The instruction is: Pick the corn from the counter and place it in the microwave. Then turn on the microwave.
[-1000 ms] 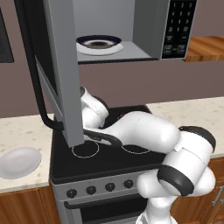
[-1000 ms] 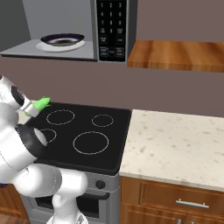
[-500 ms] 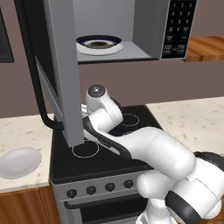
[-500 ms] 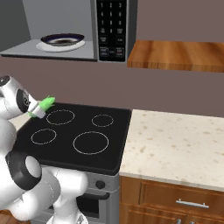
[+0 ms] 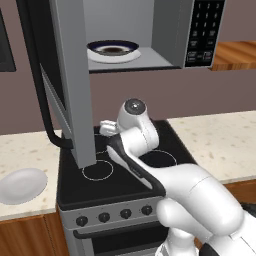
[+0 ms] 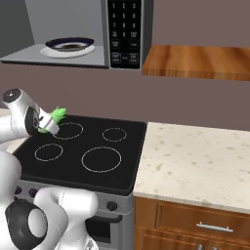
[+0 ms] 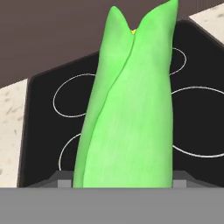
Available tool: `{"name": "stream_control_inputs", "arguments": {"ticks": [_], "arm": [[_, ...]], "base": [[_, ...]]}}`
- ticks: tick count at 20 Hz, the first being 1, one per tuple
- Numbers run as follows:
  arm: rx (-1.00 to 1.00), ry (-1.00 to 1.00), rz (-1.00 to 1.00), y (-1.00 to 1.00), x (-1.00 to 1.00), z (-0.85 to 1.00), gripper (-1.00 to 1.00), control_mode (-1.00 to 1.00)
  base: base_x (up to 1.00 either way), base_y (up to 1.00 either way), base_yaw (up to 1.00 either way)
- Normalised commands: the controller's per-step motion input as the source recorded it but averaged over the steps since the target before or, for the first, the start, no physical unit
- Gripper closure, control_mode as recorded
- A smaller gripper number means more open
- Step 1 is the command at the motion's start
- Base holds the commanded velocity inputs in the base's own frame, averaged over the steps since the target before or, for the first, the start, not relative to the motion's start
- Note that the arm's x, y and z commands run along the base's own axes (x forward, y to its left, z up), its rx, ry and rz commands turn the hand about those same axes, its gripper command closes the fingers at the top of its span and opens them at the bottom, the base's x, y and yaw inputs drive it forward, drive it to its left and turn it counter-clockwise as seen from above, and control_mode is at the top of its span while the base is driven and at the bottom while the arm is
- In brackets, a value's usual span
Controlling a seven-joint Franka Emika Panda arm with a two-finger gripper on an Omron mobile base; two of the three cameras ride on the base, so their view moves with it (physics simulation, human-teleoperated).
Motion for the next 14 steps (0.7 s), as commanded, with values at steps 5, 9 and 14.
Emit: {"name": "stream_control_inputs", "arguments": {"ticks": [5, 9, 14], "arm": [[0.01, -0.02, 0.12, -0.34, -0.16, 0.22, 1.00, -1.00], [0.01, 0.00, 0.12, -0.27, -0.12, 0.15, 1.00, -1.00], [0.00, 0.00, 0.09, -0.17, -0.07, 0.10, 1.00, -1.00]], "base": [[0.00, 0.00, 0.00], [0.00, 0.00, 0.00], [0.00, 0.00, 0.00]]}}
